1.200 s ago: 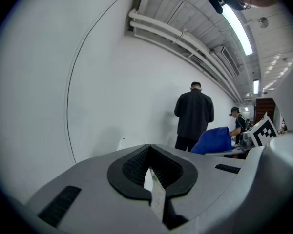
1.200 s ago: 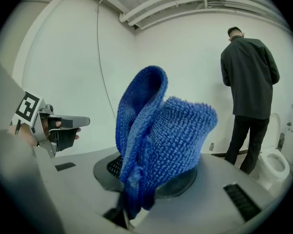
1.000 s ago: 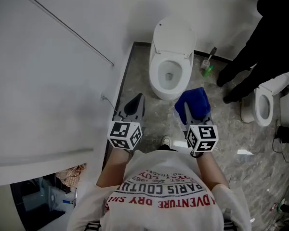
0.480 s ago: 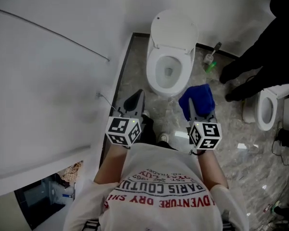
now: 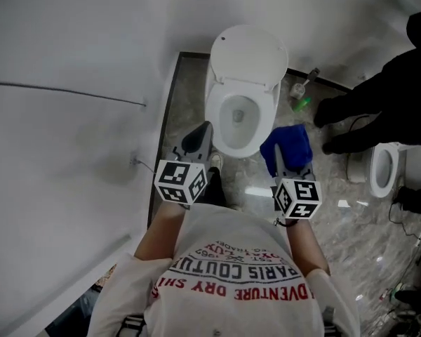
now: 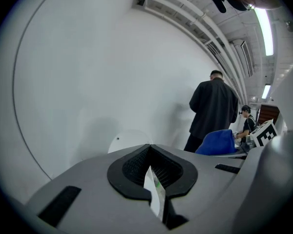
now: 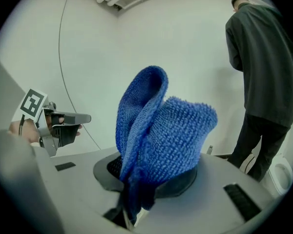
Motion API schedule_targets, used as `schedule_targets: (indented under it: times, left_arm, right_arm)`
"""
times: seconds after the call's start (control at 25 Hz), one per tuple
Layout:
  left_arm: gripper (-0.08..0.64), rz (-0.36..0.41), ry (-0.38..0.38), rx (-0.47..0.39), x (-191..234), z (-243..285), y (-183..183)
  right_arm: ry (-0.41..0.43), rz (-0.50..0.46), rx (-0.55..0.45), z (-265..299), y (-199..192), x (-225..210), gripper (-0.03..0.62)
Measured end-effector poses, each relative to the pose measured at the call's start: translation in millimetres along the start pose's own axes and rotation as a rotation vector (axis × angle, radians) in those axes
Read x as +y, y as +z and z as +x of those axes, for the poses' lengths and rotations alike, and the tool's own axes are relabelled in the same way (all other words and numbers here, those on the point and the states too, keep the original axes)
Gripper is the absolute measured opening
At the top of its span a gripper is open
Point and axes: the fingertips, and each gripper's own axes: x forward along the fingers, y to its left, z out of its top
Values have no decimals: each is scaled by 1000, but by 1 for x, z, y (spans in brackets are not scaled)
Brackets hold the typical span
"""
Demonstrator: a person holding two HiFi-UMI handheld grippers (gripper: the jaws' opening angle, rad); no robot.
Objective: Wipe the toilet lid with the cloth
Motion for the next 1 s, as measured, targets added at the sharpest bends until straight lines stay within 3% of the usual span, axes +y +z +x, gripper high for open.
schedule_targets:
  times: [0.24,0.52,0.8,1.0]
  left_arm:
    - [6,14,-80,48,43,78,38]
    - [6,24,-139,121,89,128,21]
    - [6,26,-140,157,110,175,6]
    - [6,62,-99,90,121,209,6]
  right_arm:
    - [-11,-1,50,84,45,-2,94]
    - [-8,-35,74,157,46,10,94]
    - [73,-84,99,217,46,3,94]
    - [109,-144,65,266,62,-12,94]
